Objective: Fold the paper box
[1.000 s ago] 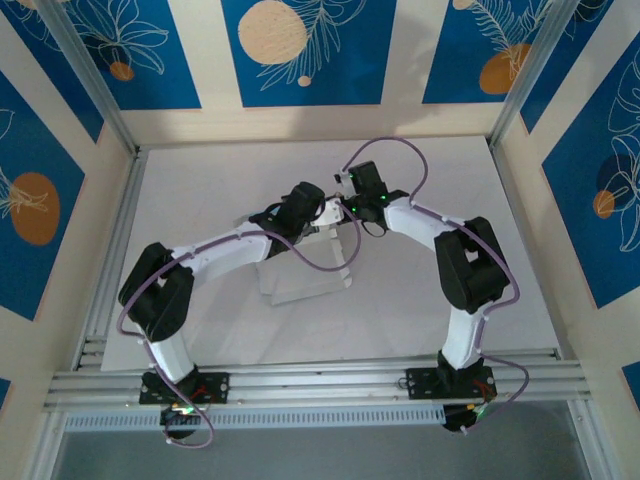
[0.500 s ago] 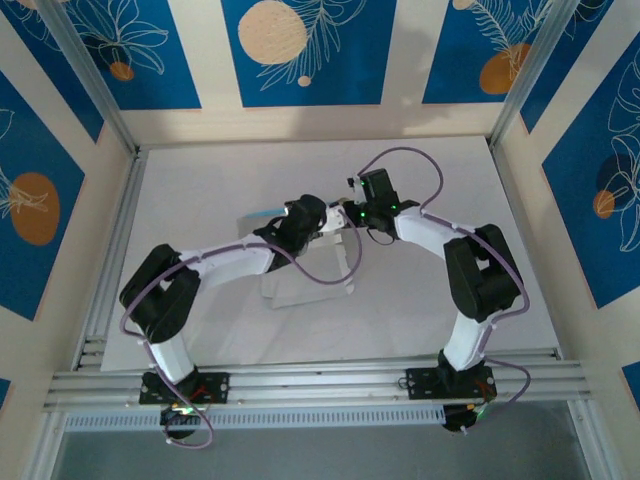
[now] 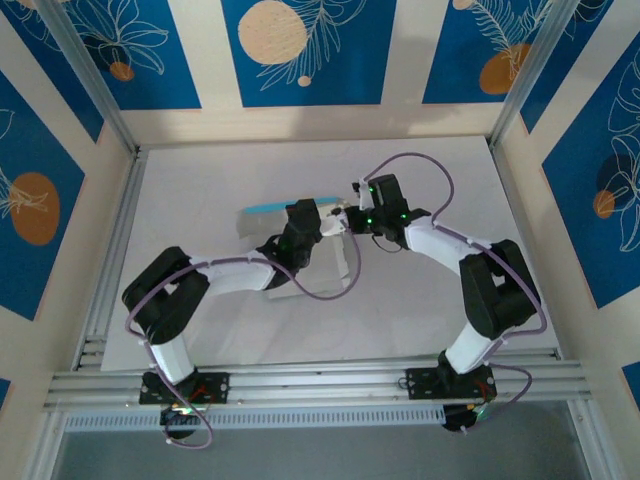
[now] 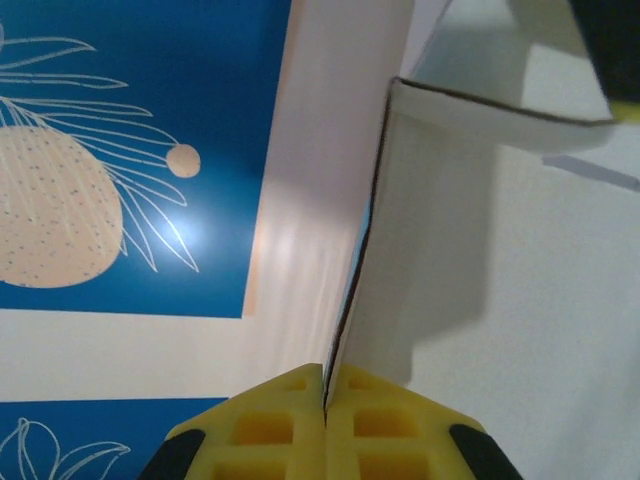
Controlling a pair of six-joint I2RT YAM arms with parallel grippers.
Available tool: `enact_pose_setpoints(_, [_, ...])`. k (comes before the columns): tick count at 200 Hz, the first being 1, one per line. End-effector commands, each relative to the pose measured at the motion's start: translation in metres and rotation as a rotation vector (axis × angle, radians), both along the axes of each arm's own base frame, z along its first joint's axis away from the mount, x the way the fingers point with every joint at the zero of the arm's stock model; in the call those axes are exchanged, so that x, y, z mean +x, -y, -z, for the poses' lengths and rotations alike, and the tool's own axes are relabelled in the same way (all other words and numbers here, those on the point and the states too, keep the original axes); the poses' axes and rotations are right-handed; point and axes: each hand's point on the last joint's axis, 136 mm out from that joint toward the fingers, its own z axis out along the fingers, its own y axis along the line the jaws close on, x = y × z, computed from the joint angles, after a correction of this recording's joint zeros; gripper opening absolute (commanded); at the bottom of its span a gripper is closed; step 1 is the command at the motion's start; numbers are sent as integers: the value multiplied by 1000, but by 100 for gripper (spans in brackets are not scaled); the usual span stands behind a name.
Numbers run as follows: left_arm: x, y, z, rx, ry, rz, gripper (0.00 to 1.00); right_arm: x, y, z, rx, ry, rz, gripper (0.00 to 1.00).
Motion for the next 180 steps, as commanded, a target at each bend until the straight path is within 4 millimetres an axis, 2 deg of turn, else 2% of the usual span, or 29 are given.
enact_pose_setpoints(1, [-8,14,-9,-47,92,52,0,-26,-20,-26,107,16,-140,34])
enact_pose_setpoints(30, [-16,16,3,-34,83,94,0,-39,-10,-46,138,41,-194,45])
enact_pose_setpoints(64, [-24,22,18,14,86,146,0,-55,10,-88,236,167,-304,44])
enact_pose_setpoints(93, [-29,25,27,51,76,184,0,-47,32,-111,210,305,-340,39])
enact_pose_setpoints(114, [-31,30,27,61,78,209,0,-29,45,-102,113,361,-320,36])
enact_pose_setpoints(135, [-33,31,28,72,89,221,0,-4,71,-69,-72,353,-257,32])
enact_pose_setpoints(149, [-36,32,30,81,89,233,0,6,82,-42,-151,301,-266,30])
enact_pose_setpoints(162, [-38,33,32,82,92,240,0,9,82,-18,-186,219,-299,28])
enact_pose_setpoints(180, [-39,33,36,92,88,244,0,8,73,0,-212,182,-354,28])
